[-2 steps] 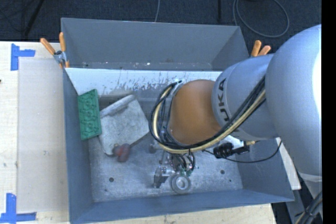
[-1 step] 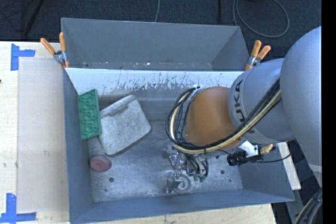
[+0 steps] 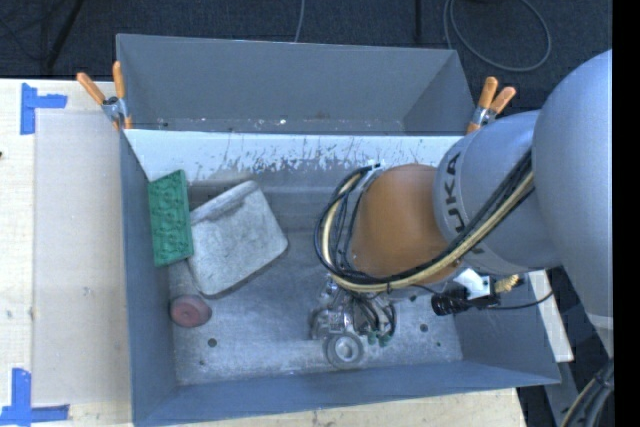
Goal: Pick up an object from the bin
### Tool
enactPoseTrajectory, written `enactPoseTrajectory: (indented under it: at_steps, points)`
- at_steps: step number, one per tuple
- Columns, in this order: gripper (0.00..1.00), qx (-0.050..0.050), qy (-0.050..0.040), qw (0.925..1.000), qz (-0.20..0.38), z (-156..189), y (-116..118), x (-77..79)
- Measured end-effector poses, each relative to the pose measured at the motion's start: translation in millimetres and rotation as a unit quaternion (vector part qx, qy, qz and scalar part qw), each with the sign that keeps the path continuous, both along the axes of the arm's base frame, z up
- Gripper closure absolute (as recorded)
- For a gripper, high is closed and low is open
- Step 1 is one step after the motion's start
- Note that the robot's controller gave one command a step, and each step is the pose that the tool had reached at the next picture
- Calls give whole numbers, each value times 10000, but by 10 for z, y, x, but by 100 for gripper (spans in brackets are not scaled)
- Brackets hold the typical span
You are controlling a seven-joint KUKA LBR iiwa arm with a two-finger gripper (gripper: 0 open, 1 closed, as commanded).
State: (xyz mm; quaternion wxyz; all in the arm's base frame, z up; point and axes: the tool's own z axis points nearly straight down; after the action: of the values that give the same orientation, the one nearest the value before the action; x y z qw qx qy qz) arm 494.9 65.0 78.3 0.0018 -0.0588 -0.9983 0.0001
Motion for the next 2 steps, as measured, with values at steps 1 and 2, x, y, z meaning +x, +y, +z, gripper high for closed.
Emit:
enactPoseTrajectory:
  at_steps: [1,2]
  points:
    - [100,34,-43,9948,-1017,-45,-600,-127]
    - [100,-3,-54,9992,393,1780,-827,-161]
